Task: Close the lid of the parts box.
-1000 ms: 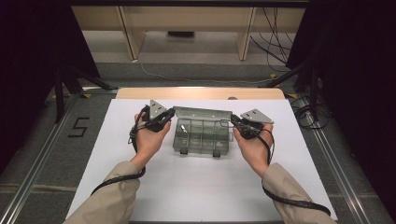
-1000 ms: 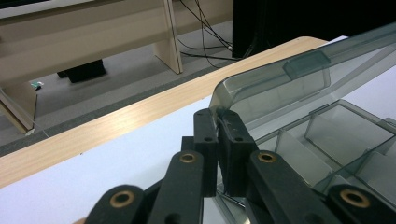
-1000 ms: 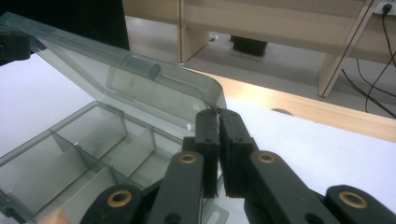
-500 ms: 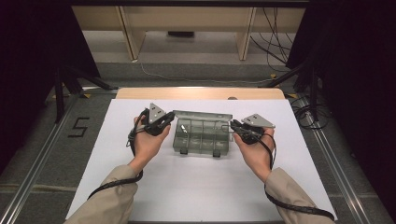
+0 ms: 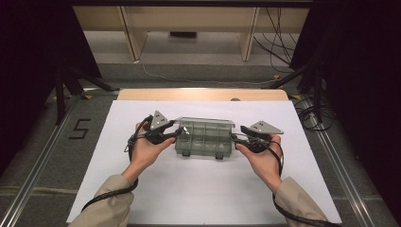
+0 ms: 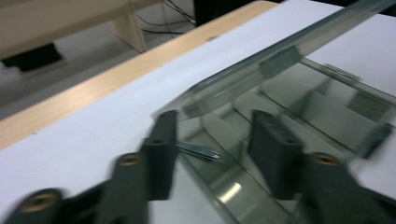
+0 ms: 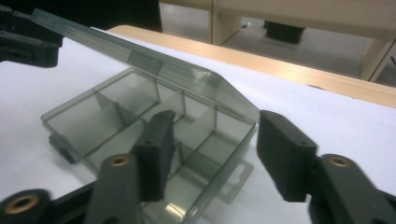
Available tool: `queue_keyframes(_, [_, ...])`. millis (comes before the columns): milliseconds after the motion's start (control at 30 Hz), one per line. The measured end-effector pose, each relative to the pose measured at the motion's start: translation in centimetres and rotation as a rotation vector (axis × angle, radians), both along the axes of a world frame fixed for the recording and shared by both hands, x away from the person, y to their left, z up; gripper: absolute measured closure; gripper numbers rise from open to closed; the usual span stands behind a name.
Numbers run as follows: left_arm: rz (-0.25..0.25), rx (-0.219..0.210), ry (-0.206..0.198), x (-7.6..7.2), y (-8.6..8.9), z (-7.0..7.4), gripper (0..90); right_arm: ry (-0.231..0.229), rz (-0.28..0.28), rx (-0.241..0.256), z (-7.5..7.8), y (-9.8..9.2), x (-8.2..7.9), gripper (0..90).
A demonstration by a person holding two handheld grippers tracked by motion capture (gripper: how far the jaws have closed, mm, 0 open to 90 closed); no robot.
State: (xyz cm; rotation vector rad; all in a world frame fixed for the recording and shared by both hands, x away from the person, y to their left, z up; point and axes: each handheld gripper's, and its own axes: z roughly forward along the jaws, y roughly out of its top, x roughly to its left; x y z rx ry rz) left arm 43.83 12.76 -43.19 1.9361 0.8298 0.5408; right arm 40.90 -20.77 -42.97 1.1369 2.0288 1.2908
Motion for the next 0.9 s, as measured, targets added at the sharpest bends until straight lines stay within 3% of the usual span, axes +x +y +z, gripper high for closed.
queue_keyframes(67, [-0.016, 0.022, 0.023, -0.3, 0.1, 0.1, 28.9, -0.013, 0.014, -0.003, -0.2, -0.3, -0.1, 37.3])
queue_keyframes(100, [-0.019, 0.008, 0.026, -0.5, 0.1, 0.0, 24.8, -0.008, 0.023, -0.009, -0.3, -0.4, -0.1, 34.7])
queue_keyframes(167, [-0.014, -0.001, 0.035, -0.8, 0.2, 0.0, 20.6, 0.016, 0.037, 0.001, -0.4, -0.4, -0.4, 31.7])
queue_keyframes(200, [-0.015, 0.017, 0.039, -0.9, 0.5, 0.0, 19.2, 0.0, 0.039, -0.025, -0.4, -0.6, -0.5, 30.5])
queue_keyframes(233, [-0.018, 0.013, 0.042, -1.0, 0.5, -0.1, 18.3, 0.014, 0.054, -0.011, -0.3, -0.5, -0.7, 29.6])
queue_keyframes(267, [-0.022, 0.023, 0.048, -1.0, 0.7, -0.1, 17.6, -0.002, 0.063, -0.016, -0.4, -0.6, -0.6, 29.0])
queue_keyframes(333, [-0.005, -0.006, 0.054, -1.3, 0.7, -0.2, 16.7, 0.01, 0.065, -0.006, -0.2, -0.5, -0.8, 28.0])
queue_keyframes(467, [-0.012, -0.009, 0.067, -1.4, 1.0, 0.0, 16.9, 0.014, 0.047, 0.0, 0.2, -0.5, -1.0, 27.5])
queue_keyframes(500, [-0.009, -0.034, 0.066, -1.4, 0.9, 0.0, 17.5, 0.018, 0.045, 0.006, 0.4, -0.4, -1.1, 27.5])
queue_keyframes(667, [0.003, -0.055, 0.059, -1.5, 0.8, 0.4, 23.3, -0.009, 0.051, -0.001, 0.6, -0.3, -1.0, 29.9])
queue_keyframes(800, [0.012, -0.085, 0.042, -1.6, 0.9, 1.0, 31.2, 0.009, 0.043, 0.014, 0.9, -0.3, -1.0, 38.0])
queue_keyframes(900, [0.02, -0.093, 0.036, -1.7, 1.0, 1.3, 38.7, -0.025, 0.042, 0.017, 1.1, -0.5, -0.8, 46.8])
